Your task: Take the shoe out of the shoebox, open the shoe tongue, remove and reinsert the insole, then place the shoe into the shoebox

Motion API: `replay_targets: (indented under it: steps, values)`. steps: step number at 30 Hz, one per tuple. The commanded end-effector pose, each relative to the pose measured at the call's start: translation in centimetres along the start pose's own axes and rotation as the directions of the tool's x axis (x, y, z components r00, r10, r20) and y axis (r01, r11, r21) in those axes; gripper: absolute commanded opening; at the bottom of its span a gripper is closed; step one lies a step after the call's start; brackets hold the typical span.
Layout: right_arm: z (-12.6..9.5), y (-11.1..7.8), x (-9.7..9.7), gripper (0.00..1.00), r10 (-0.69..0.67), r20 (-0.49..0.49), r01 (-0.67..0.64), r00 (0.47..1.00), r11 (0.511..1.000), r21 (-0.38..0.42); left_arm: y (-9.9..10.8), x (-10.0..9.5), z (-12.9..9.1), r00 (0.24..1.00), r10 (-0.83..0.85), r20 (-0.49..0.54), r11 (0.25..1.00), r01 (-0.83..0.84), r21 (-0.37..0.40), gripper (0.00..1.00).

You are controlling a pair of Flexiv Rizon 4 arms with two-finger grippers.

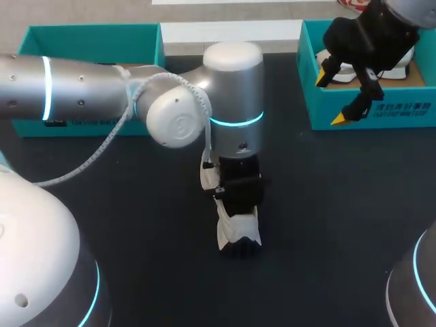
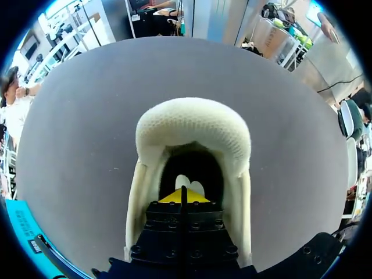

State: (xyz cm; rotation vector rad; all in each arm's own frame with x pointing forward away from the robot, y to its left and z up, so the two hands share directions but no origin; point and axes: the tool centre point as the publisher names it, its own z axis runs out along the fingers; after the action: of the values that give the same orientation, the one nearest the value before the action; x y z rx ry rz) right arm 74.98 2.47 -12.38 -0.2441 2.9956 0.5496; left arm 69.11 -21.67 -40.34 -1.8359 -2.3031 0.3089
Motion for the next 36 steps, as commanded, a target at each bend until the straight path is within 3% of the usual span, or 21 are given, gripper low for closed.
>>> replay_targets:
  steps: [1,5,9,22,24,26,29,31,36]
  values:
    - [0.1,0.1,-0.3,1.0,0.001,-0.005,-0.001,1.0,1.0,0.004,0.3,0.5,-1.3,1.0,-0.002,0.024,1.0,0.003,-0.02,0.0]
    - [0.1,0.1,-0.3,1.0,0.001,-0.005,-0.001,1.0,1.0,0.004,-0.1,0.9,-3.4,0.999,0.009,0.044,0.998,-0.007,-0.062,0.0]
    - [0.1,0.1,-0.3,1.0,0.001,-0.005,-0.001,1.0,1.0,0.004,0.0,0.8,-4.8,0.997,0.019,0.08,0.988,-0.007,-0.156,0.0]
    - [0.1,0.1,-0.3,1.0,0.001,-0.005,-0.001,1.0,1.0,0.004,3.3,0.6,-6.6,0.995,-0.009,0.097,0.92,0.046,-0.39,0.0]
    - [0.1,0.1,-0.3,1.0,0.001,-0.005,-0.001,1.0,1.0,0.004,4.1,0.3,-6.4,0.997,-0.007,0.081,0.913,0.04,-0.406,0.22]
    - [0.1,0.1,-0.3,1.0,0.001,-0.005,-0.001,1.0,1.0,0.004,4.6,0.2,-6.2,0.998,-0.006,0.069,0.916,0.033,-0.4,0.25]
    - [0.1,0.1,-0.3,1.0,0.001,-0.005,-0.001,1.0,1.0,0.004,4.8,0.3,-6.4,0.997,-0.006,0.078,0.917,0.037,-0.398,0.44]
    - [0.1,0.1,-0.3,1.0,0.001,-0.005,-0.001,1.0,1.0,0.004,4.8,0.4,-6.6,0.996,-0.007,0.088,0.92,0.041,-0.39,1.0]
    - [0.1,0.1,-0.3,1.0,0.001,-0.005,-0.001,1.0,1.0,0.004,4.8,0.6,-7.3,0.995,-0.005,0.101,0.92,0.045,-0.389,1.0]
